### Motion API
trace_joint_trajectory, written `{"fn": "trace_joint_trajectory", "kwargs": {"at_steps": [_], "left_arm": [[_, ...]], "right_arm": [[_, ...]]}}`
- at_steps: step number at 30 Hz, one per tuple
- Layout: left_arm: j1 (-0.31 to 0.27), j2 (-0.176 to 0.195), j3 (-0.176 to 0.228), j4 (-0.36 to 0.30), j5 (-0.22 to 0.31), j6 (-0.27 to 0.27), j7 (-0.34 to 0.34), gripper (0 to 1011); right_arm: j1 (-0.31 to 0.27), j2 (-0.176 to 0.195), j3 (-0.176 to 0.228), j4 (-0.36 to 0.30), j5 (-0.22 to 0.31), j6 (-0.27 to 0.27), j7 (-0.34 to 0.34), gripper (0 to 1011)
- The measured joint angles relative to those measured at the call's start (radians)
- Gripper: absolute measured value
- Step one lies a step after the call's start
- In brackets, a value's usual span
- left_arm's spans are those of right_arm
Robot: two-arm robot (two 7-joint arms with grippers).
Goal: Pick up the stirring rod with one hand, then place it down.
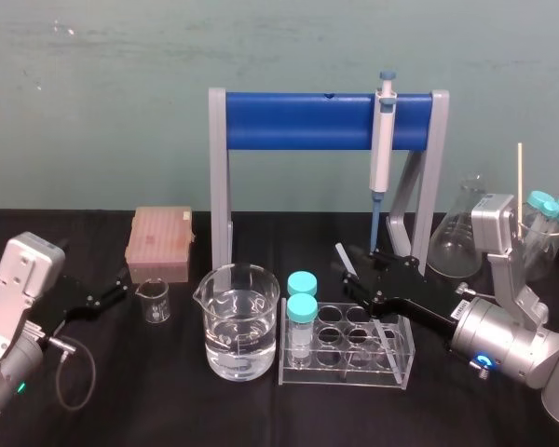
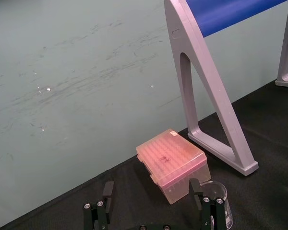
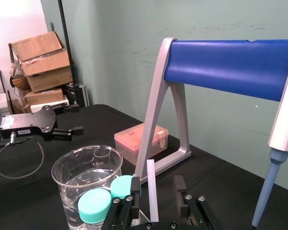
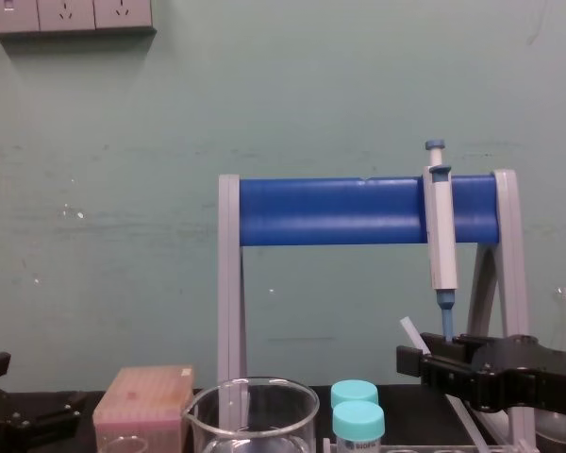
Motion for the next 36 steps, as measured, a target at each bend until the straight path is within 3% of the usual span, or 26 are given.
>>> {"fn": "trace_joint_trajectory", "kwargs": {"at_steps": [13, 29, 36], "left_arm": [[0.0, 0.0, 0.0, 0.0, 0.0, 0.0, 0.0, 1000], [0.0, 0.0, 0.0, 0.0, 0.0, 0.0, 0.0, 1000], [0.0, 0.0, 0.0, 0.0, 0.0, 0.0, 0.0, 1000]], "right_arm": [[0.0, 0.0, 0.0, 0.0, 0.0, 0.0, 0.0, 74], [0.0, -0.002, 0.006, -0.001, -0.002, -0.007, -0.002, 69], [0.006, -0.024, 0.052, -0.042, -0.006, -0.083, -0.011, 69]]}}
